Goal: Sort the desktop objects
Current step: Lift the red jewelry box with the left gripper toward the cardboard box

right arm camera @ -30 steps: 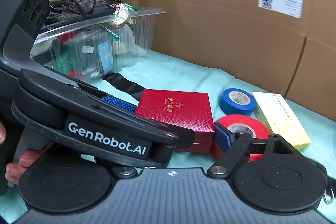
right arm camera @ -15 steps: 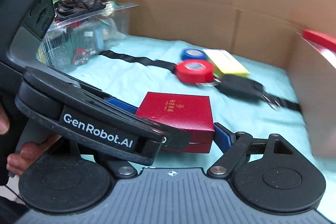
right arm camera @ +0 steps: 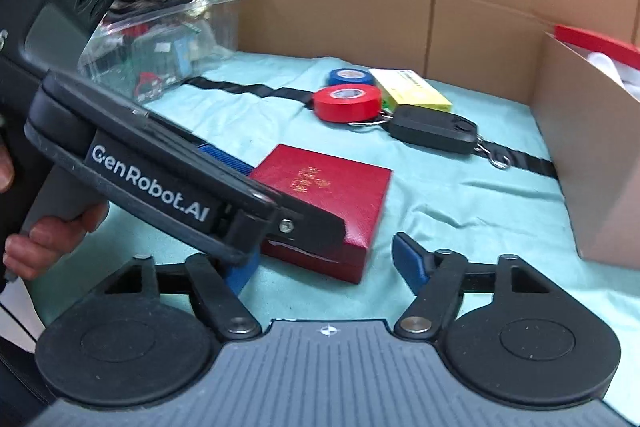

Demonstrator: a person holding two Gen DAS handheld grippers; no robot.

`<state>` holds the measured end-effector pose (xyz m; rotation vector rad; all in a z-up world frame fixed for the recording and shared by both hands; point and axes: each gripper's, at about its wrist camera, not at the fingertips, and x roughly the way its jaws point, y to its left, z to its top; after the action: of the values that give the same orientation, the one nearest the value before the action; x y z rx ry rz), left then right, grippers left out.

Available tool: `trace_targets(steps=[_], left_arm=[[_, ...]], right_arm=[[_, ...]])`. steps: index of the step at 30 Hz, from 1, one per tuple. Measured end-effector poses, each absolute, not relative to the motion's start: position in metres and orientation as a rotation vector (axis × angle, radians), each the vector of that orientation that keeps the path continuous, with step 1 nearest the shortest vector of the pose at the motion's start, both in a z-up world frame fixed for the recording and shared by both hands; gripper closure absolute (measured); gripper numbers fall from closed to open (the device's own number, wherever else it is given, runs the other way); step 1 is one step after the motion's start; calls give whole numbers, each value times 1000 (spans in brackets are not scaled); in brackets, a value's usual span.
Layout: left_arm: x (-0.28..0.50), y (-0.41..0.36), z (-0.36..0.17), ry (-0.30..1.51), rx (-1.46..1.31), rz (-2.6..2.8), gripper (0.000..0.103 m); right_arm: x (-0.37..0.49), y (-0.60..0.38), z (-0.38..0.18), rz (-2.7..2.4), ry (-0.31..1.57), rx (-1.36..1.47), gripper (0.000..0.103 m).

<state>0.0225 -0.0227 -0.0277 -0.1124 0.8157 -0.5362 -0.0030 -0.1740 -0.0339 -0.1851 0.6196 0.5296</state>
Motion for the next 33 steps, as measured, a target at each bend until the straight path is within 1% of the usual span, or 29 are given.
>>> trace_targets(steps=[3,5,8,14,21,24,28,33], left_arm=[[24,-25,-30,820,-105,-536,11],[23,-28,-29,809,-76,-527,16],[21,-34,-24,796,-50,-522,20],[16,-60,3,703,0,-559,20],[24,-110,59,538,37,-667,20],[32,-137,79,474,55,-705,23],[50,-170,96,440,46,-748,23],[82,-207,101,436,20,-775,24]], right_arm=[[-2,-172,-36,532,618,-189,30],[-2,-173,-35,522,616,-185,35],[-3,-178,-31,496,614,-163,42],[-14,-198,-10,417,530,-170,42],[-19,-242,37,276,384,-154,42],[-16,-263,54,207,338,-162,42],[-5,-288,69,138,304,-171,42],[21,-319,76,79,309,-163,43]])
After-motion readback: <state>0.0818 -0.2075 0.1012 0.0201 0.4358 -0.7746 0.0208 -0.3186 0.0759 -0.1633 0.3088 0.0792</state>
